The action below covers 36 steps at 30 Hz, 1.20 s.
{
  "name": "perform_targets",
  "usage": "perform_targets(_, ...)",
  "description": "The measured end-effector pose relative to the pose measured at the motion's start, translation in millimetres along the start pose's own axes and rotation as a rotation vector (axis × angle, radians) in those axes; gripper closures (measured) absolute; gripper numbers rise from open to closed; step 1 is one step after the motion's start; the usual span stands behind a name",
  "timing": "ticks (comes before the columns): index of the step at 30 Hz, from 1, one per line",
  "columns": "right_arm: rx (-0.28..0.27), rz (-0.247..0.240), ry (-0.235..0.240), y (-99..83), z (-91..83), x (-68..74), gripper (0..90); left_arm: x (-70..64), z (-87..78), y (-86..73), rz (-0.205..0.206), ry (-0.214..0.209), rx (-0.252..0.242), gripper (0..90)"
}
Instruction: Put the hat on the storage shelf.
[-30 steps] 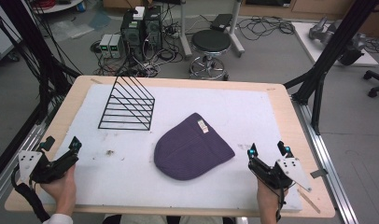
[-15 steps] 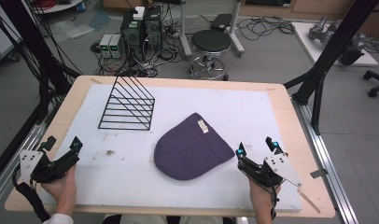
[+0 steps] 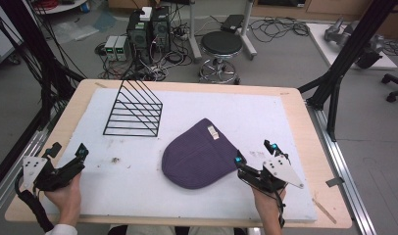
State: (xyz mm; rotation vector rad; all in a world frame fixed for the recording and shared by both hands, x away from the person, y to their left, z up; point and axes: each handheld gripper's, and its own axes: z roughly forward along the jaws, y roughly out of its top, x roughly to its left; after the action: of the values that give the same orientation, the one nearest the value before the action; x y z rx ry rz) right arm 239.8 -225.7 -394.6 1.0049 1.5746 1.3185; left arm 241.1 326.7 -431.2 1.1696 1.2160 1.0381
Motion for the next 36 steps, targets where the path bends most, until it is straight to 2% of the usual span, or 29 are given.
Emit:
perform_targets(5,0.016,-0.006,0.047,3.0,5.2,6.8,11.2,0.1,0.2,-0.2,-0.001,-0.003,0.003,16.7)
perform_targets(6,0.025,-0.009,0.086,4.4,7.4,10.1,11.2,0.1,0.5,-0.3,-0.004,-0.005,0.006,16.7)
perform_targets(8,0.029,-0.016,0.103,5.1,8.5,12.0,11.2,0.1,0.8,-0.5,-0.005,-0.006,0.005,16.7)
perform_targets(10,0.053,-0.023,0.153,7.4,11.9,18.7,11.2,-0.2,0.8,-0.5,-0.003,-0.007,0.004,16.7)
perform_targets(12,0.06,-0.025,0.168,8.1,13.0,21.0,11.2,-0.4,1.1,-0.6,-0.003,-0.009,0.006,16.7)
perform_targets(13,0.075,-0.021,0.206,9.0,15.9,25.8,11.2,-0.7,1.1,-0.7,-0.003,-0.008,0.006,16.7)
perform_targets(14,0.075,-0.021,0.206,9.0,15.9,25.8,11.2,-0.8,1.2,-0.7,-0.002,-0.01,0.008,16.7)
perform_targets(15,0.094,-0.022,0.235,8.8,18.6,30.9,11.2,-1.0,1.3,-0.8,-0.002,-0.01,0.01,16.7)
perform_targets(17,0.101,-0.03,0.247,8.3,20.6,32.7,11.2,-1.1,1.1,-0.8,-0.003,-0.011,0.01,16.7)
perform_targets(21,0.157,-0.048,0.317,5.9,26.9,42.1,11.2,-1.2,1.2,-0.9,-0.003,-0.01,0.009,16.7)
perform_targets(27,0.199,-0.068,0.367,6.7,31.4,49.9,11.2,-1.3,1.2,-0.9,-0.003,-0.011,0.009,16.7)
perform_targets(32,0.218,-0.073,0.383,8.2,34.0,52.9,11.2,-1.8,1.3,-1.0,-0.004,-0.011,0.008,16.7)
perform_targets(36,0.237,-0.083,0.414,8.7,39.3,57.3,11.3,-1.8,1.3,-1.1,-0.006,-0.012,0.009,16.7)
